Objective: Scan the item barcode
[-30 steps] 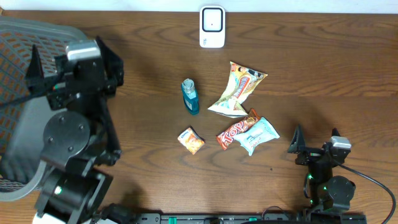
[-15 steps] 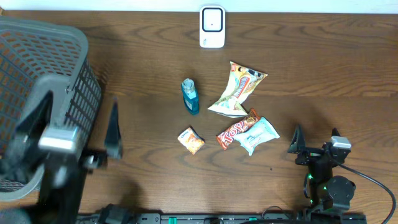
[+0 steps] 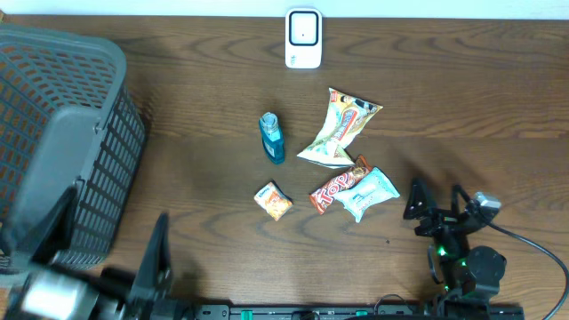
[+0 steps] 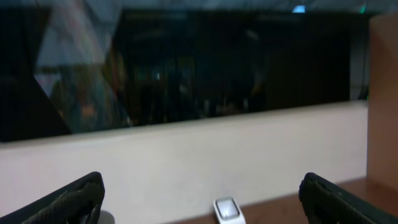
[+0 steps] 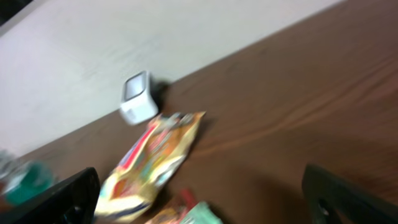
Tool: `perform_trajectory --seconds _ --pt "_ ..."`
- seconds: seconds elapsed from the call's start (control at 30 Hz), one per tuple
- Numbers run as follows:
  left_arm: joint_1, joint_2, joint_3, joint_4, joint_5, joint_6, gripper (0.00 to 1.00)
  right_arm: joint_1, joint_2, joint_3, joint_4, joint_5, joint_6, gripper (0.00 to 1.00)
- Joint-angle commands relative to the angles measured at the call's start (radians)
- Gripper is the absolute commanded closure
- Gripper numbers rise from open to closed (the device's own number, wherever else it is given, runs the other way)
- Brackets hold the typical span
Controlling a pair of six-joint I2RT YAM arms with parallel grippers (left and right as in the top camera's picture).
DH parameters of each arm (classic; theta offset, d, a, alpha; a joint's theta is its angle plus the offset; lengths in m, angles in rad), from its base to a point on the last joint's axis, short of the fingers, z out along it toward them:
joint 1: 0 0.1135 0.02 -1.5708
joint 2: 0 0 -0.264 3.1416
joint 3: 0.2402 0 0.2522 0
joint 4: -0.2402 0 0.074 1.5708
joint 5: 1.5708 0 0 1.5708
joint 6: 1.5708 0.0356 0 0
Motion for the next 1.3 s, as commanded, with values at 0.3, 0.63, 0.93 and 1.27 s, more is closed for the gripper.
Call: perform_trajectory --seconds 0.3,0.63,0.93,1.27 --pt "0.014 -0.232 -0.055 -0.037 0.018 -0.016 0.0 -0.006 0.118 -0.002 0.005 -0.51 0.138 0.01" --pt "0.041 -0.233 -0.066 0.01 0.003 0.105 0.0 -0.006 0.118 -0.002 0.109 -0.582 0.227 0.02" --pt "0.061 -0.227 -0.102 0.08 -0.167 0.134 0.0 -0.006 0.122 0.015 0.114 -0.55 0.131 0.01" --pt "0.061 -0.228 -0.309 0.073 -0.193 0.135 0.0 0.108 0.34 0.296 -0.07 -0.395 -0.072 0.01"
